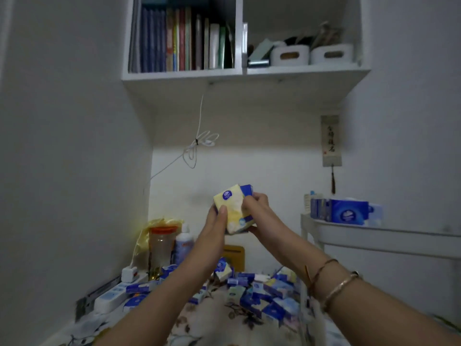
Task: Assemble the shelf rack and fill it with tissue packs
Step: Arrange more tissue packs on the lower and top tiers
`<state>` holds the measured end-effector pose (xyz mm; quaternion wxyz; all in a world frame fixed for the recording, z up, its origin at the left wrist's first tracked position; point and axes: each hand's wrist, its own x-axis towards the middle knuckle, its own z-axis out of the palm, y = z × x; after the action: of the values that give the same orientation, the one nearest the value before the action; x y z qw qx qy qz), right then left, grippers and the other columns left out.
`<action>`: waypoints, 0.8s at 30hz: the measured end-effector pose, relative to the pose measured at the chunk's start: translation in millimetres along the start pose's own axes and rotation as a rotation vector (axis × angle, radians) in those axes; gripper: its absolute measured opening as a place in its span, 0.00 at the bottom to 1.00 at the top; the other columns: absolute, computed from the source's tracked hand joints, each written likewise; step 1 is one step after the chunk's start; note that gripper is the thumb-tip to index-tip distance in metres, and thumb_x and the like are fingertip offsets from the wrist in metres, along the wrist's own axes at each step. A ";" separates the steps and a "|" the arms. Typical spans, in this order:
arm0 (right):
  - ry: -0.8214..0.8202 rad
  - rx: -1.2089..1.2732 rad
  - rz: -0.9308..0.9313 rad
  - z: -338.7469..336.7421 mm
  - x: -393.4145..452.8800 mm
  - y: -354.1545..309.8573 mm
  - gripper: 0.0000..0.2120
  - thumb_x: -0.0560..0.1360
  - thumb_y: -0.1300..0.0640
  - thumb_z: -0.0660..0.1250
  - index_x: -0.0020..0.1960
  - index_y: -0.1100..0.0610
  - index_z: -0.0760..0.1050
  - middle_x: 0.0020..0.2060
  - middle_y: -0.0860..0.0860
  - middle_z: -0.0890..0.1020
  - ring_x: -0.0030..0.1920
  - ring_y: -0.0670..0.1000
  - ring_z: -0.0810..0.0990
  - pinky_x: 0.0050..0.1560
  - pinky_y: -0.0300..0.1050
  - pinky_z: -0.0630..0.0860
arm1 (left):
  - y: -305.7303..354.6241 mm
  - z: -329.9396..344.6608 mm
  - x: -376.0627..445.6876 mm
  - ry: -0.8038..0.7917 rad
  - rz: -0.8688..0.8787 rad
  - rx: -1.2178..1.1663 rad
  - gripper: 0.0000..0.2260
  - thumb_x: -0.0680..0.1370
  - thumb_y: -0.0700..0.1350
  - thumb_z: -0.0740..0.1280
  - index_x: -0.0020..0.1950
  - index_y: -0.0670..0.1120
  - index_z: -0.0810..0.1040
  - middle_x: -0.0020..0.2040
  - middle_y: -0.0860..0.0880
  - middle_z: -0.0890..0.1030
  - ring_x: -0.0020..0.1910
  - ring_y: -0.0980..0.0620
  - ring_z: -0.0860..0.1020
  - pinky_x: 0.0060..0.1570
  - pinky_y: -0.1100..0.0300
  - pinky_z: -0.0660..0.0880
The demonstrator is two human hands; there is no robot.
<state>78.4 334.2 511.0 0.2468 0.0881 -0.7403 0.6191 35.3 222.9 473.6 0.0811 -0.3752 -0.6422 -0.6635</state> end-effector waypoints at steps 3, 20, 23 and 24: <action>0.011 -0.063 -0.051 -17.0 -10.0 -30.7 0.17 0.79 0.55 0.55 0.66 0.55 0.58 0.46 0.49 0.75 0.45 0.47 0.78 0.54 0.47 0.78 | 35.6 17.8 1.5 -0.027 0.104 -0.005 0.20 0.82 0.55 0.47 0.72 0.55 0.64 0.64 0.53 0.76 0.61 0.58 0.75 0.59 0.63 0.68; 0.312 -0.136 0.039 -198.9 -53.4 -96.2 0.37 0.53 0.61 0.63 0.63 0.64 0.67 0.51 0.62 0.77 0.48 0.60 0.79 0.36 0.46 0.77 | 117.0 148.1 52.0 -0.307 0.066 0.100 0.22 0.83 0.55 0.51 0.76 0.51 0.61 0.72 0.57 0.64 0.73 0.55 0.61 0.64 0.61 0.60; 0.290 -0.153 0.135 -212.5 -63.7 -87.3 0.20 0.55 0.64 0.60 0.48 0.63 0.70 0.42 0.61 0.76 0.41 0.60 0.78 0.41 0.49 0.74 | 115.9 156.1 36.9 -0.297 0.009 0.262 0.18 0.83 0.48 0.54 0.72 0.49 0.69 0.71 0.52 0.70 0.69 0.53 0.68 0.63 0.62 0.66; 0.268 -0.134 0.175 -214.1 -66.7 -82.8 0.13 0.59 0.65 0.60 0.43 0.62 0.69 0.38 0.60 0.75 0.38 0.59 0.77 0.41 0.48 0.73 | 114.1 157.8 35.6 -0.313 -0.026 0.256 0.16 0.83 0.47 0.55 0.68 0.48 0.72 0.68 0.50 0.73 0.66 0.51 0.71 0.64 0.58 0.70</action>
<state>227.0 510.0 575.5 0.2941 -0.0768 -0.7452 0.5935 139.6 361.9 568.6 0.0189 -0.4520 -0.7309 -0.5110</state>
